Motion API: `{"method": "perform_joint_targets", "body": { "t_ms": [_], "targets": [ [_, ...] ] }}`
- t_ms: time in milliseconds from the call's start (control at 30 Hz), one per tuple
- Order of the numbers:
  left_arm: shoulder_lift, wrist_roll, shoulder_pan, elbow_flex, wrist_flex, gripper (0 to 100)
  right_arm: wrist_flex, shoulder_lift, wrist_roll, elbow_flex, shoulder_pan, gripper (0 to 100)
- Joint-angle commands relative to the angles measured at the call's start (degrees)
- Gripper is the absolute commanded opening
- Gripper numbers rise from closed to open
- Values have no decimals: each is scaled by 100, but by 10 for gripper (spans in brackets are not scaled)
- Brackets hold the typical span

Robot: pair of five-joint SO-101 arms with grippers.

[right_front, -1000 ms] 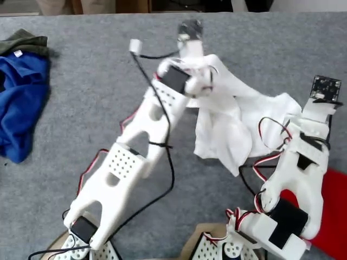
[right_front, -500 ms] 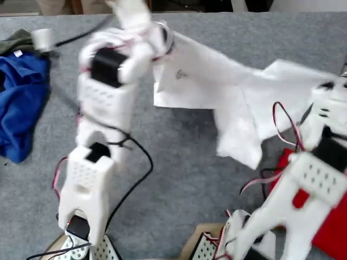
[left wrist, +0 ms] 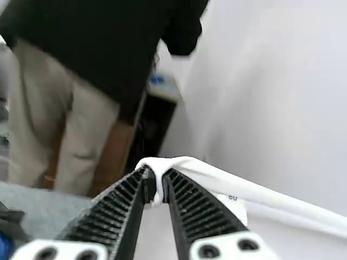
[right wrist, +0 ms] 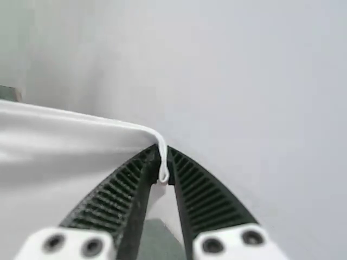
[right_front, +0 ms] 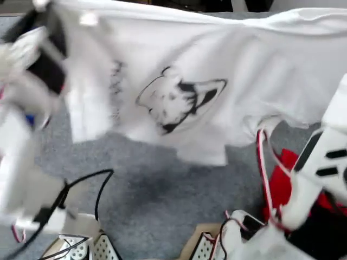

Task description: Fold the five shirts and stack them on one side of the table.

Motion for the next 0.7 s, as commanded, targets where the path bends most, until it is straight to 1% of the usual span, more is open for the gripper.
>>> {"method": "perform_joint_targets", "body": {
  "t_ms": [0,67,167,233,300,400,500,567,667],
  "targets": [
    [-462,-237,-352,-18,62,19,466,22,440,-593,-541,6],
    [-637,-299,-475,264,62,19,791,13,642,-804,-919,6],
    [-971,-325,-642,941,70,19,1451,13,1011,-1182,-1253,6],
    [-1226,-624,-721,1802,70,19,1978,40,1222,-1481,-1341,8],
    [-1534,-633,-642,2646,70,18,2330,48,1407,-1719,-1341,8],
    [-2158,-721,-448,3657,70,18,2585,48,1618,-1947,-1341,8],
    [-2756,-686,-413,4580,53,18,2409,57,1793,-2009,-1341,7],
    [-3090,-686,-440,5011,18,18,1925,119,1802,-2009,-1341,7],
    [-3530,-712,-475,5574,-308,18,1143,338,1829,-2079,-1341,8]
  ]
}}
